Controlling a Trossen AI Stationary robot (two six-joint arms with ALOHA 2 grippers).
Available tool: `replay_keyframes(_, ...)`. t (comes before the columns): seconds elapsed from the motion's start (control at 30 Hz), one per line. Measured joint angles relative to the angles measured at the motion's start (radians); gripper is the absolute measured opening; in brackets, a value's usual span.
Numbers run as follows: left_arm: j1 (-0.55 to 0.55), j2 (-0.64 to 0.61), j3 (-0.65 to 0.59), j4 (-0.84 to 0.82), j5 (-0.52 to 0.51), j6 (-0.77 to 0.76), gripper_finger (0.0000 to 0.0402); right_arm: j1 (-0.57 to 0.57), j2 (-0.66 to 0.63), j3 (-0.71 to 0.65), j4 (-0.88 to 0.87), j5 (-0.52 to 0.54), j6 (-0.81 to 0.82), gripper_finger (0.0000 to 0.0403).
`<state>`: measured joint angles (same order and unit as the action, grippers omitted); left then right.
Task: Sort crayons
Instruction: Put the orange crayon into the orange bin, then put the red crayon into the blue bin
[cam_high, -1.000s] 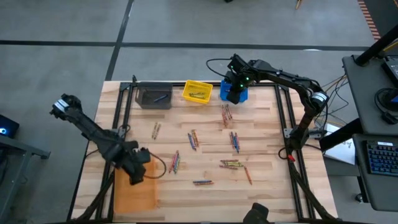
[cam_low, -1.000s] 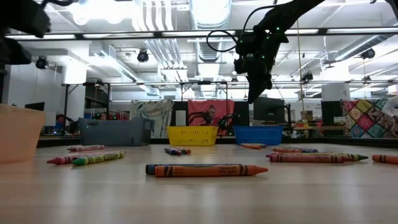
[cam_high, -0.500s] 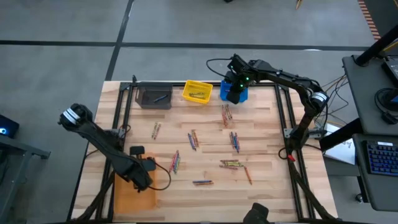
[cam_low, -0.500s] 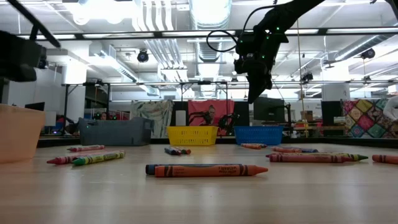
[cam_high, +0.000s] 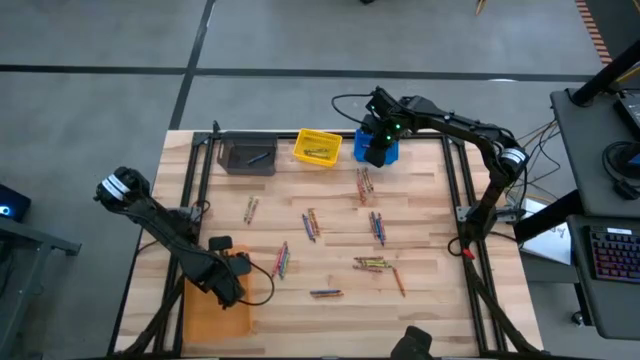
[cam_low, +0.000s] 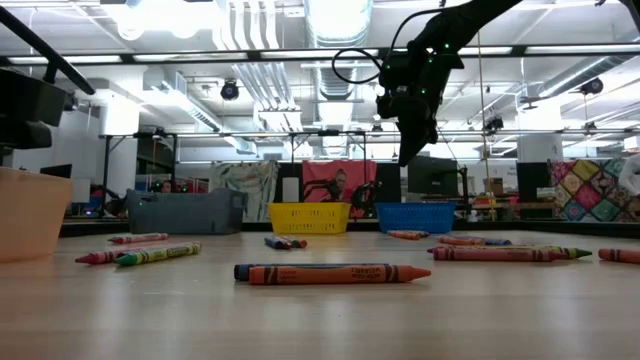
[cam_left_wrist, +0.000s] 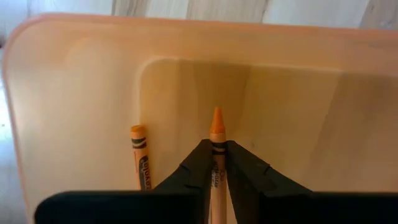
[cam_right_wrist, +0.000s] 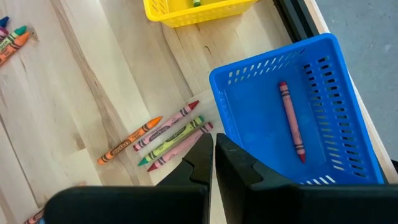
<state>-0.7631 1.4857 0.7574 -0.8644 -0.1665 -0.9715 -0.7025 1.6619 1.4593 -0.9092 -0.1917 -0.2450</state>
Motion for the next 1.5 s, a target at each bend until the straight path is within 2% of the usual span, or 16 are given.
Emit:
replay_keyframes(0.27,0.0,-0.004,0.0,-0.037,0.032,-0.043,0.0072,0.0,0.0,-0.001,0.0,0.0,0.001,0.0009)
replay_keyframes(0.47,0.002,-0.09,0.009,-0.052,0.05,-0.057,0.0084,0.0,0.0,-0.001,-0.001,0.0,0.033,0.0009)
replay_keyframes(0.6,0.027,-0.168,0.064,-0.15,-0.005,-0.07,0.0082,0.006,0.0,-0.001,0.0,0.0,0.056,0.0009)
replay_keyframes(0.73,0.095,-0.236,0.141,-0.234,-0.155,-0.036,0.0074,0.033,0.0,-0.001,0.004,0.0,0.093,0.0009)
replay_keyframes(0.87,0.214,-0.302,0.195,-0.235,-0.273,0.101,0.0062,0.083,0.0,-0.001,0.016,0.0,0.116,0.0009)
replay_keyframes(1.1,0.445,-0.434,0.201,-0.094,-0.305,0.482,0.0039,0.178,0.0,-0.001,0.034,0.0,0.12,0.0009)
replay_keyframes(1.3,0.657,-0.515,0.164,0.095,-0.275,0.794,0.0038,0.246,0.002,-0.005,0.04,0.0,0.167,0.0009)
replay_keyframes(1.5,0.909,-0.517,0.156,0.198,-0.15,0.981,0.0038,0.309,0.002,-0.008,0.032,0.001,0.263,0.0009)
